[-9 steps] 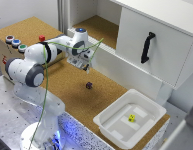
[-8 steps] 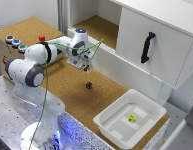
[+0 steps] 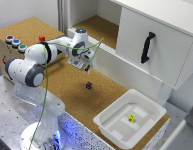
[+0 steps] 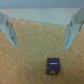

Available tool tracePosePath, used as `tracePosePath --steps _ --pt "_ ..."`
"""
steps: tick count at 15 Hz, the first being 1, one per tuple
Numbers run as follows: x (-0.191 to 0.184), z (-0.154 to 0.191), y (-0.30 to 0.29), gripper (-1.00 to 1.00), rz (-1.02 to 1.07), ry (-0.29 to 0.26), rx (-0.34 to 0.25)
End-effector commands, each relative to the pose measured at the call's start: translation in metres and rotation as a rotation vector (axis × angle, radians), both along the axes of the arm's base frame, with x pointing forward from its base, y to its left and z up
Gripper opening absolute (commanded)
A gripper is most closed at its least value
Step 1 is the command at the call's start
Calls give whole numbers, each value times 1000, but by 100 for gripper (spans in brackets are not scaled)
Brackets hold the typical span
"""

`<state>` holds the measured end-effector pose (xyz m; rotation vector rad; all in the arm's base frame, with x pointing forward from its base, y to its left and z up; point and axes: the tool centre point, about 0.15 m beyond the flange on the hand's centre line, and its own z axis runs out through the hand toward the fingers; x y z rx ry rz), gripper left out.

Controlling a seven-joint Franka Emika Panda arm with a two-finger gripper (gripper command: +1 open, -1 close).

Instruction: Go towards the purple block and grasp it

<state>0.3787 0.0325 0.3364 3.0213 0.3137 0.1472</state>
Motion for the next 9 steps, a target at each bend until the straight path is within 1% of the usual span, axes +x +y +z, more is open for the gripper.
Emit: tracePosePath --steps 1,2,4,5,6,7,8,9 --pt "1 -36 -47 100 137 -48 115" --pt "2 -49 -48 100 154 -30 206" --pt "1 -69 -36 100 182 -23 232" --pt "4 -77 -29 100 197 0 241" --pt "6 -81 -26 100 202 7 236" --pt "8 -83 -24 100 207 9 211" --pt "10 -87 -24 100 207 12 214" --pt "14 -93 -26 100 205 17 203"
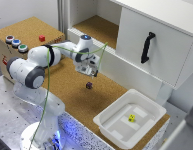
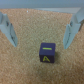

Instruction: Go towards the purple block and grasp it

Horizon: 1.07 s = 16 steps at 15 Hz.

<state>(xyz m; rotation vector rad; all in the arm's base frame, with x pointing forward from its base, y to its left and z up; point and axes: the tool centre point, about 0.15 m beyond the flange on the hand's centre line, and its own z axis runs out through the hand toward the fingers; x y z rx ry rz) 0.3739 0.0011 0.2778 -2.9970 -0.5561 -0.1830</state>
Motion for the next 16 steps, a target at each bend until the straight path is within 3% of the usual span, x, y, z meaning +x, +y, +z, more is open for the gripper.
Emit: tracePosePath --steps 1,12,13,16 --pt "22 -37 6 100 40 9 -6" --pt "47 -76 -5 100 24 56 -64" --pt "47 -75 -5 -100 24 51 -73" --pt "42 -76 -2 -100 35 47 -88"
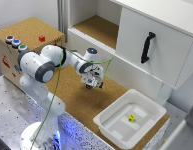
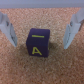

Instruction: Go towards the purple block and grasp it

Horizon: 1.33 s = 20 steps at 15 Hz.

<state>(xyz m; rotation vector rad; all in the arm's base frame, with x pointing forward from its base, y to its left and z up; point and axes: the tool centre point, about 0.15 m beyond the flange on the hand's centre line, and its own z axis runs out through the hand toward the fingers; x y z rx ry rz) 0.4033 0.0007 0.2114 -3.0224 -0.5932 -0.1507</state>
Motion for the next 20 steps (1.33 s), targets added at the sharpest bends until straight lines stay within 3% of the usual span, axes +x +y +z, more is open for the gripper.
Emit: tracePosePath --steps 1,4,7,13,15,20 --pt "11 -11 -3 -100 15 32 -53" --pt "9 -12 -2 -100 26 25 -96" --pt "7 -7 3 -100 24 -23 -184" --pt "-13 17 9 -100 12 -53 -251" --pt "-14 48 23 -100 44 -115 -276" --pt "11 182 80 -100 169 -373 -289"
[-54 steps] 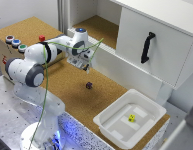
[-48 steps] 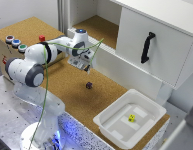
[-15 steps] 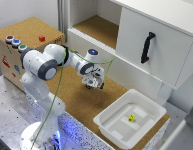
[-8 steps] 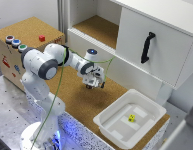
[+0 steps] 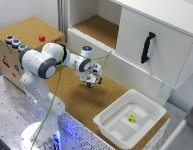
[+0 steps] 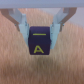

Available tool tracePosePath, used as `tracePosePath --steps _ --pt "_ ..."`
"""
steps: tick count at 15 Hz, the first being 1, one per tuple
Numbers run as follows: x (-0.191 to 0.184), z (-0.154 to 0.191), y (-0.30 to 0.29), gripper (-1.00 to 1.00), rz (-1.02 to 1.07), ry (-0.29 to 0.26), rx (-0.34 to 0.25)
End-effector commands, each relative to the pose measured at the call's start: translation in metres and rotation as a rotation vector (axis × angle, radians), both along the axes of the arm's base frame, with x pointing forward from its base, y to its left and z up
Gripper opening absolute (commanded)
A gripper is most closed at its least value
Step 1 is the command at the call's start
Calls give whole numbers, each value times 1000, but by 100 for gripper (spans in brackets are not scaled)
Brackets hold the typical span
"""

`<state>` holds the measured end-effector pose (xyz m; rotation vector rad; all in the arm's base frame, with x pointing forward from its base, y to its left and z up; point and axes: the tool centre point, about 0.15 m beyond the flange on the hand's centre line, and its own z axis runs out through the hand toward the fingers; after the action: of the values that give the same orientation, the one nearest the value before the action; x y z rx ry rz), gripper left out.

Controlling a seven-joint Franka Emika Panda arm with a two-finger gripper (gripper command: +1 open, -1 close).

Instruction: Go towards the purple block and grasp it

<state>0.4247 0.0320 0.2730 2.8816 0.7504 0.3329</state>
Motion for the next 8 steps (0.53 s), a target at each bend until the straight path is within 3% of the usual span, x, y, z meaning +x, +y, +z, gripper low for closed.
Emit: tracePosePath --steps 1,5,8 --pt "-4 139 59 -100 85 -235 -90" --pt "37 224 110 -100 98 -362 -33" --pt "83 268 133 -100 62 -367 19"
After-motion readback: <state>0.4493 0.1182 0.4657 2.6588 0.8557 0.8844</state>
